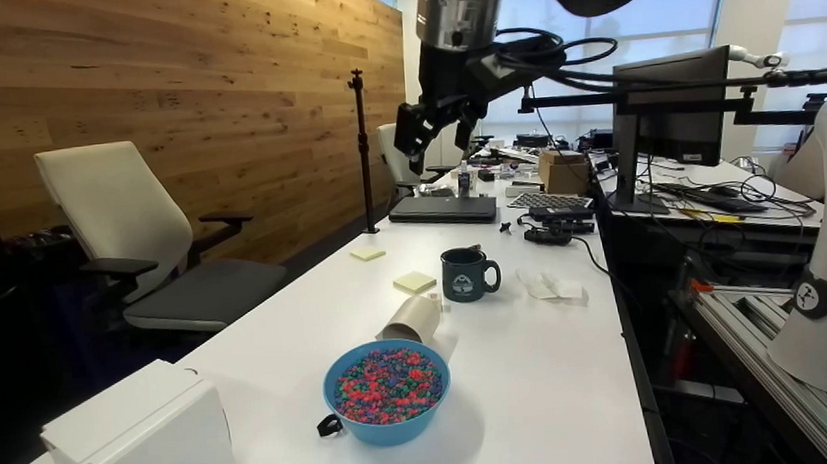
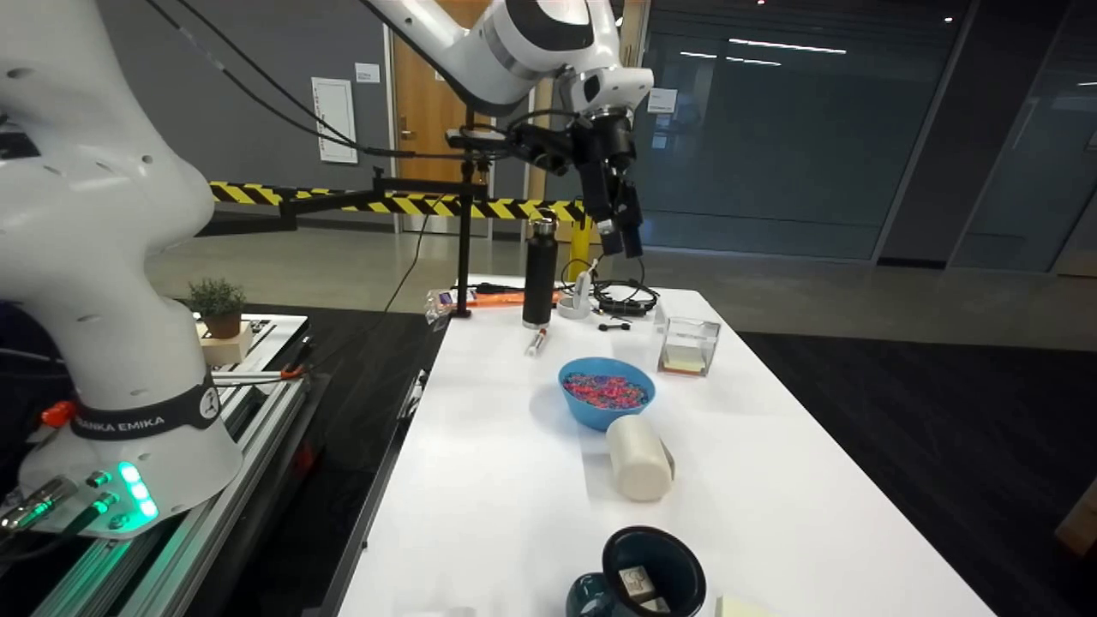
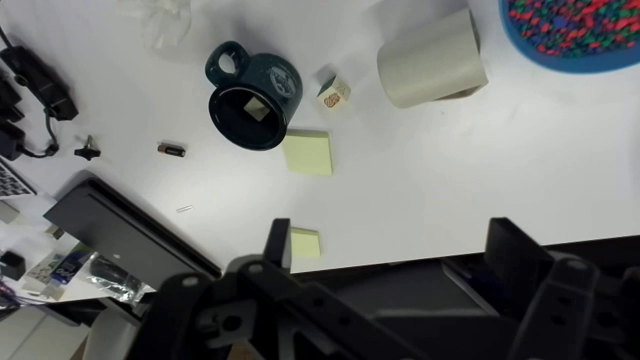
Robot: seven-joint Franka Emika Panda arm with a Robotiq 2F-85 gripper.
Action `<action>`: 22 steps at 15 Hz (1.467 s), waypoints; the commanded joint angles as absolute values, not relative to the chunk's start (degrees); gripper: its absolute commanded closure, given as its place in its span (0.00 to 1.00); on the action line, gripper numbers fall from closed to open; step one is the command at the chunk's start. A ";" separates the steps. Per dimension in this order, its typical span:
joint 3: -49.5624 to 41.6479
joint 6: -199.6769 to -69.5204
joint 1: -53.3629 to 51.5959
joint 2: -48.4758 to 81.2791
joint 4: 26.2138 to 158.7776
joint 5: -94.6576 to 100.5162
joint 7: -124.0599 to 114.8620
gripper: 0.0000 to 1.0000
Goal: Place the white mug upright.
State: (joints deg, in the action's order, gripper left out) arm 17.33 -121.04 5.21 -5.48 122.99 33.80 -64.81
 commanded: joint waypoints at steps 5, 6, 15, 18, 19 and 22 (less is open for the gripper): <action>8.34 -120.24 -0.10 4.26 117.89 37.82 -70.31 0.00; 7.62 -120.19 -0.63 4.91 117.66 36.96 -69.59 0.00; 5.32 -120.86 -4.09 5.84 119.09 36.06 -68.01 0.00; 5.01 -120.85 -4.32 5.92 119.12 36.09 -68.03 0.00; 4.77 -122.72 -4.51 6.98 119.03 38.39 -69.29 0.00; 4.29 -122.33 -5.38 12.14 116.24 41.82 -70.83 0.00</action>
State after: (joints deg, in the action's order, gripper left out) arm 5.70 -121.34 -3.77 7.26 119.06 38.13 -68.51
